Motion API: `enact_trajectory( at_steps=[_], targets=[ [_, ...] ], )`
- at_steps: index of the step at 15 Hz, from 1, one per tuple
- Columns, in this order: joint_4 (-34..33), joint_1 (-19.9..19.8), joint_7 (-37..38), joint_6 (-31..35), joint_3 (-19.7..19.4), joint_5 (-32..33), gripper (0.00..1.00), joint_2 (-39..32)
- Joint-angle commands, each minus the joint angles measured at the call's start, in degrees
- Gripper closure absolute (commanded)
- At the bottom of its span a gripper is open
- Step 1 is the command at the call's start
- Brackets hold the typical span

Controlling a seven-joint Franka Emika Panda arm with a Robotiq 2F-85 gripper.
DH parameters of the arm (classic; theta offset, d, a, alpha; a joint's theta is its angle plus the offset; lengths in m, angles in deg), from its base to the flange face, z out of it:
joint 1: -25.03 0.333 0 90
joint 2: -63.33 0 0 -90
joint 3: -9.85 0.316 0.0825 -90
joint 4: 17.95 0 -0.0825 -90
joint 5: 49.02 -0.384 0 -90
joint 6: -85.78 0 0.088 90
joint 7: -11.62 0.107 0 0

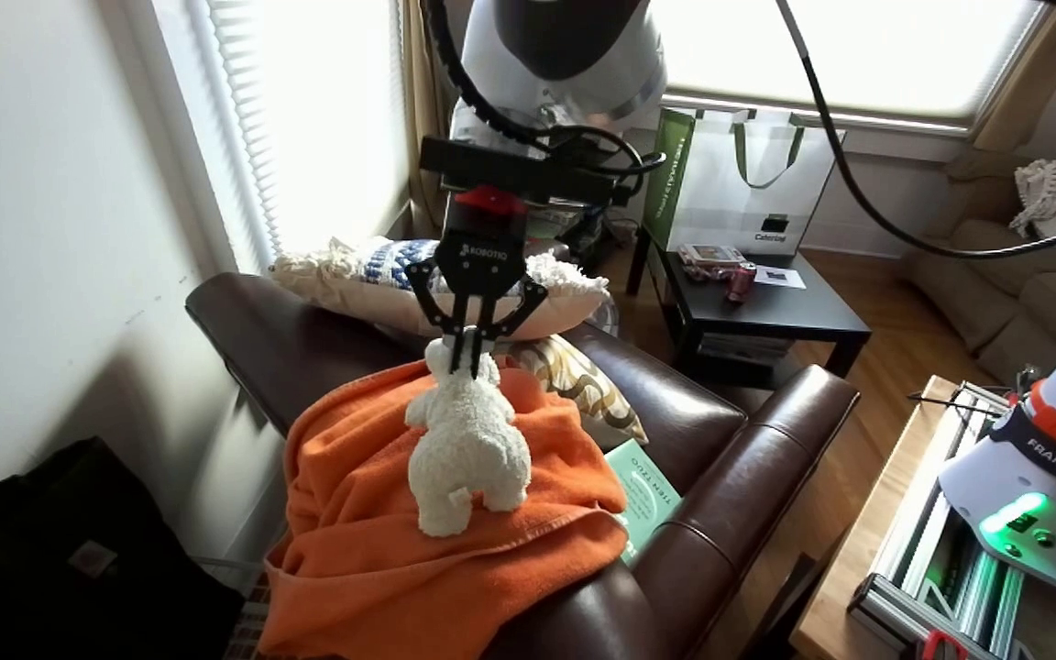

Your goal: Put the stuffed toy on the blanket

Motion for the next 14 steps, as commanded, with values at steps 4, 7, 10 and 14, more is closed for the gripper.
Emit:
enact_trajectory(
  at_steps=[4,7,10,14],
  targets=[
    [-3.91,3.04,12.24,-0.33,-3.9,11.82,0.44,-2.77],
    [0.41,1.32,6.3,0.38,-2.18,12.46,0.21,4.15],
    [5.0,0.37,0.7,0.42,-0.59,10.84,0.01,12.68],
    [4.04,0.55,3.19,-0.12,-0.45,15.94,0.0,14.88]
  ],
)
